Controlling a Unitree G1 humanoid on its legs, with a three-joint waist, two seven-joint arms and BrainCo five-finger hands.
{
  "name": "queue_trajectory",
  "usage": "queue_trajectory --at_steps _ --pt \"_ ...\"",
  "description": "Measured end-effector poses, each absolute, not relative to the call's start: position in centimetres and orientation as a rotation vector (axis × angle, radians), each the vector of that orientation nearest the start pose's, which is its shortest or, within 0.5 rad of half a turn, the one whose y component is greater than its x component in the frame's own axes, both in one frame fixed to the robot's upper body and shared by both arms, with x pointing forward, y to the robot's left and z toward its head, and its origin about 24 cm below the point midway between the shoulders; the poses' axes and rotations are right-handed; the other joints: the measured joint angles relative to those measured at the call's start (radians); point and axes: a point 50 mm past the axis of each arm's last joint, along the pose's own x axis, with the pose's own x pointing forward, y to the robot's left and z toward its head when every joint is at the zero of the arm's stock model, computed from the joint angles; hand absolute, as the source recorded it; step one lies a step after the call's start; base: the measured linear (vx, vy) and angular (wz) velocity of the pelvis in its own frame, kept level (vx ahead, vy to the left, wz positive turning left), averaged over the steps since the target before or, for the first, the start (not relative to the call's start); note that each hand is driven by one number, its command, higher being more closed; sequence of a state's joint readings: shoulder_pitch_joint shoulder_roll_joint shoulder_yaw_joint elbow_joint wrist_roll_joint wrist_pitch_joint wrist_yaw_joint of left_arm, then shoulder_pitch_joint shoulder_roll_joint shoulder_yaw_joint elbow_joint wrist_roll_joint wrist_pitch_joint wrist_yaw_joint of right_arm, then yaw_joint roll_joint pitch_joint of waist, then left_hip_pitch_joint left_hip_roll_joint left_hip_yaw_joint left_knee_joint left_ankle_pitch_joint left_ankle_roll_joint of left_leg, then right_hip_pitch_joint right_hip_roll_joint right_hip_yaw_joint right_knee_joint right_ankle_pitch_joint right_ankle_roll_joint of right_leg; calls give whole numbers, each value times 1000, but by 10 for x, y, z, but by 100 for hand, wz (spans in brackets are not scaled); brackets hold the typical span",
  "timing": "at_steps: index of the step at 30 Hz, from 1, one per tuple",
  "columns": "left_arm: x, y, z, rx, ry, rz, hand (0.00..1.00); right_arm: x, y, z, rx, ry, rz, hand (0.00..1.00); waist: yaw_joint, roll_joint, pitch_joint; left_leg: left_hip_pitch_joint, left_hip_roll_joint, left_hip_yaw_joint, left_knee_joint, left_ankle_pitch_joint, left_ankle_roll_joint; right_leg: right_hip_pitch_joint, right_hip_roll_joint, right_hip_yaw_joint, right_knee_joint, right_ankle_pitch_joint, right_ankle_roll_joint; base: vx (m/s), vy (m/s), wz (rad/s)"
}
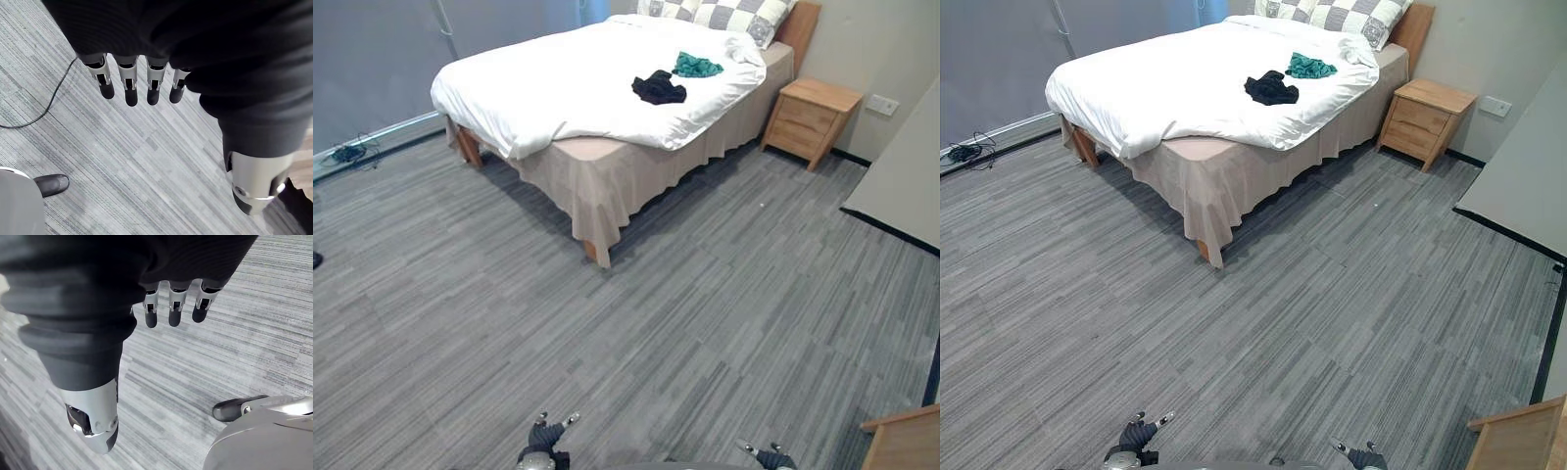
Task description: Tidy the bed and pick cloth on bed and put in laundry
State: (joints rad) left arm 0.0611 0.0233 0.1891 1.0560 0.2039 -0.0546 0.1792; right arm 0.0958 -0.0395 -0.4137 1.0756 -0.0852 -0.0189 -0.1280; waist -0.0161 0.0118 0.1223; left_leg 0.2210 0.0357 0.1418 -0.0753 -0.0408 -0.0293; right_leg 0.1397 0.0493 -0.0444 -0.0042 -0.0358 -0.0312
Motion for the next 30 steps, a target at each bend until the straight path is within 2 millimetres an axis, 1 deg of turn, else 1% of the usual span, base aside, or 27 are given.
queue_trajectory --at_steps 8,12,26,30 --pt "103 191 -159 190 1059 246 0 71 -219 -163 36 1149 -493 0 1 0 0 7 1 6 1 0 0 12 1 7 -3 3 2 -35 -17 -2" --pt "103 191 -159 176 1060 256 0 71 -219 -163 37 1149 -496 0 1 0 0 3 1 16 1 0 0 13 2 17 -20 16 0 -47 -16 -7" --pt "99 195 -159 149 1066 300 0 69 -221 -163 50 1147 -523 0 1 2 -1 0 1 25 -11 0 0 10 4 24 -25 16 1 -40 -18 -2" --pt "97 202 -159 144 1070 346 0 69 -222 -163 49 1147 -528 0 1 5 -11 -31 1 29 -15 -4 -5 -20 5 27 -30 15 1 -1 -19 -3"
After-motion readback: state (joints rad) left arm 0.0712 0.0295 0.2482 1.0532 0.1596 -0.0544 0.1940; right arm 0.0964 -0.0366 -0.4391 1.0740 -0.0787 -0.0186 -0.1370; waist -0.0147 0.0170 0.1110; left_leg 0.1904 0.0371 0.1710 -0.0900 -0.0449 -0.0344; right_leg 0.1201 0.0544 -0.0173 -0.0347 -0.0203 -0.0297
